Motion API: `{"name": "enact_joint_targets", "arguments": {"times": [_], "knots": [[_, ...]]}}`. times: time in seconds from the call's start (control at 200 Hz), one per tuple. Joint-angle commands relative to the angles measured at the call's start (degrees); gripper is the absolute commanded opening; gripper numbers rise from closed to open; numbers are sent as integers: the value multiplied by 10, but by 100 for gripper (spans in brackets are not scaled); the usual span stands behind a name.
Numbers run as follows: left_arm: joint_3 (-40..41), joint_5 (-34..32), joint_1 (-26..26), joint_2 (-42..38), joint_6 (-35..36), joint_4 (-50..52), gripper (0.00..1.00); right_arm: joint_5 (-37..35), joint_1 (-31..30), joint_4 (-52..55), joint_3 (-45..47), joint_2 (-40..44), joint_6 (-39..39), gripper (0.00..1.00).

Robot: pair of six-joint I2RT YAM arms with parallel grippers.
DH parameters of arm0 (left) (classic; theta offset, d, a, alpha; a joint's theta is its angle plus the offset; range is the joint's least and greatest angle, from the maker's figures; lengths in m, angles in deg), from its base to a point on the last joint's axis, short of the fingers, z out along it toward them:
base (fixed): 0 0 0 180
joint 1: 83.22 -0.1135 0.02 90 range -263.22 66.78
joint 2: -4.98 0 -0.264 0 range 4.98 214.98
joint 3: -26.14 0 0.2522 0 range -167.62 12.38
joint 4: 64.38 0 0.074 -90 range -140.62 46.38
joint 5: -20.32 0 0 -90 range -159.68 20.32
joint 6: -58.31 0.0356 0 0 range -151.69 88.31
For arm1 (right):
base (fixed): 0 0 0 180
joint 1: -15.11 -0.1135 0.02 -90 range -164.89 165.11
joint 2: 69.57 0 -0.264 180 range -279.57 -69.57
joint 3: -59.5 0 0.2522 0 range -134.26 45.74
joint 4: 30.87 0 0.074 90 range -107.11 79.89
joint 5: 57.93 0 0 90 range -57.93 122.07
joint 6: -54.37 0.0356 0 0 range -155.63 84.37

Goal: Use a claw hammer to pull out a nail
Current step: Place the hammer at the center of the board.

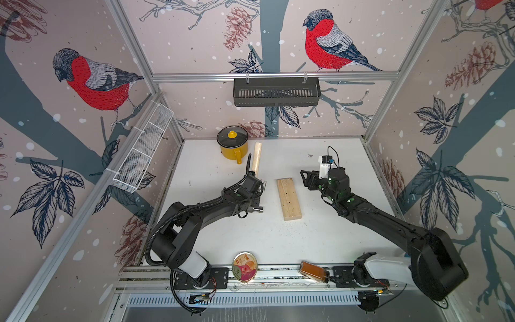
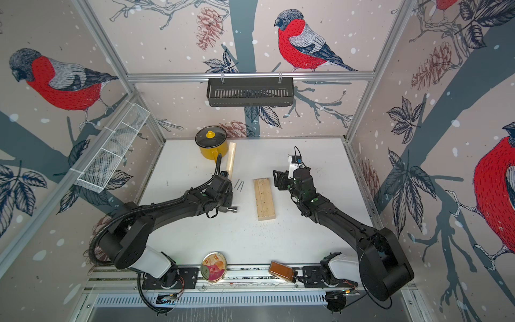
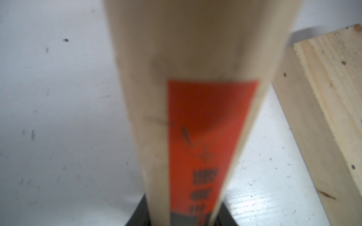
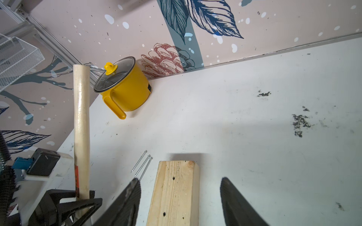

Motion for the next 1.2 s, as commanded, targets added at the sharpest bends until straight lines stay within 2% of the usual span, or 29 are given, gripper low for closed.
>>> {"name": "enact_joint_targets", "arguments": {"times": [0.0,0.735,1.196], "knots": [[6,-7,-1,-4,-22,-5,0,-29,-9,-22,-1,2,-5,65],[27,-28,-13,58,-49,-11,0,-39,-14,-19,-3,1,-9,65],[29,-38,-18,61,-56,-1,0,-37,-17,-19,-5,-2,-9,65]]}}
